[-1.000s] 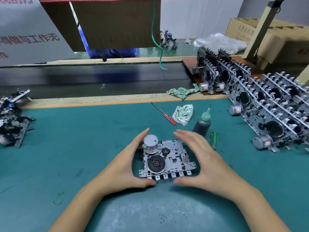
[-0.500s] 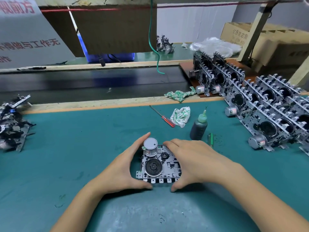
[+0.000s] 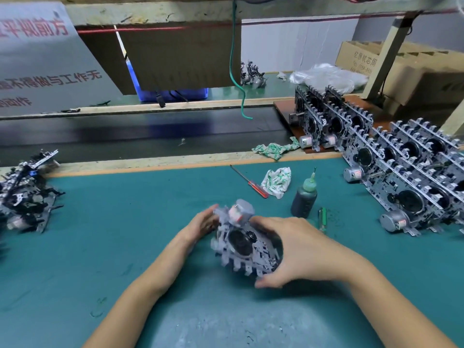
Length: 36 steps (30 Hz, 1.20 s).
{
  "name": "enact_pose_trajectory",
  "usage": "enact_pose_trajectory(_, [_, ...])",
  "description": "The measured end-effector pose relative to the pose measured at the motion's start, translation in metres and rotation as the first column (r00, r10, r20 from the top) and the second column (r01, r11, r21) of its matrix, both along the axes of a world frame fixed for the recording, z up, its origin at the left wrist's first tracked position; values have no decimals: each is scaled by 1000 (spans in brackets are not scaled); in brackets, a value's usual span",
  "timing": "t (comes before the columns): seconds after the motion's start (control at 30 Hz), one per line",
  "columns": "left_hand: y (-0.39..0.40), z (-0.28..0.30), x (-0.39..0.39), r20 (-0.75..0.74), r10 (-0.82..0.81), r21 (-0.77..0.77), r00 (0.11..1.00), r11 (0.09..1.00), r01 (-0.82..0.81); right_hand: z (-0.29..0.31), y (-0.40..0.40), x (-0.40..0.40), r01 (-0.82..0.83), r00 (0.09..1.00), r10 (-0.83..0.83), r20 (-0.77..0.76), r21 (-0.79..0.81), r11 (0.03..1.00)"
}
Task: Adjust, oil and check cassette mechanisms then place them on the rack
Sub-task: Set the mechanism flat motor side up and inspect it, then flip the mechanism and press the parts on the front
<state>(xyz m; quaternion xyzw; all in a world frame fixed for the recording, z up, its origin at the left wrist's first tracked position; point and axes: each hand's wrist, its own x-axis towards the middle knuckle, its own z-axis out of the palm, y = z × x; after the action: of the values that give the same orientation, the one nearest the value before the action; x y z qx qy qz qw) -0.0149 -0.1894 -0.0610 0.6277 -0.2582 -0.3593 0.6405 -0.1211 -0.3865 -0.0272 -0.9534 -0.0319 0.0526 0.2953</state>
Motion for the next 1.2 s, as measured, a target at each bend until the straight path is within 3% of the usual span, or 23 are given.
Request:
enact_pose_trajectory(0.03, [3,0,-3,-61,-85,-69,994,994,81,1,0,-2,-17,998,37,-59,314,949])
enact_pose_trajectory(0.07, [0,3,-8,-99,-144,-103,985,986,134,3,2,-5,-37,990,105,-89,566,823])
enact_pose_trajectory(0.1, [-4,2,-9,-158,-161,-123,974,982,142,2,5,-8,-46,983,159,-90,722,691])
enact_pose_trajectory(0.17, [-12,-2,-10,-356,-219,-191,908,969,158,-2,14,-10,-38,965,249,-85,891,452])
enact_pose_trajectory(0.2, [-21,-3,-12,-439,-233,-224,868,964,145,-6,17,-10,-15,953,287,-99,929,369])
enact_pose_trajectory(0.23, [-25,-2,-16,-507,-255,-271,823,954,128,-9,18,-10,2,946,302,-113,938,346])
enact_pose_trajectory(0.27, [-29,-1,-19,-550,-292,-338,782,935,111,-11,18,-9,12,948,293,-128,930,369])
enact_pose_trajectory(0.37, [-33,3,-20,-539,-386,-501,749,861,83,-13,9,-7,60,985,97,-142,812,580])
enact_pose_trajectory(0.47, [-30,2,-13,-562,-396,-576,726,818,1,-7,1,-4,135,983,-183,17,607,783])
enact_pose_trajectory(0.57, [-30,-3,-7,-627,-267,-506,732,853,-123,-4,-15,-9,301,907,-356,224,243,922])
enact_pose_trajectory(0.67, [-35,-9,-6,-711,-196,-431,675,880,-199,-2,-32,-27,334,912,-281,300,-145,931])
enact_pose_trajectory(0.73, [-37,-11,-5,-742,-152,-372,653,904,-212,-4,-44,-38,252,957,-169,237,-385,888])
enact_pose_trajectory(0.87, [-39,-15,-3,-790,-99,-306,605,919,-250,-4,-51,-45,101,995,-66,81,-589,802])
enact_pose_trajectory(1.03, [-38,-18,0,-796,-115,-302,594,926,-226,-6,-44,-26,13,996,46,79,-619,785])
enact_pose_trajectory(1.13, [-38,-19,1,-797,-110,-288,594,933,-214,-10,-46,-22,-12,997,-6,-72,-255,967])
enact_pose_trajectory(1.2, [-38,-19,0,-794,-112,-279,597,940,-196,-3,-39,-13,17,990,-1,-142,112,994])
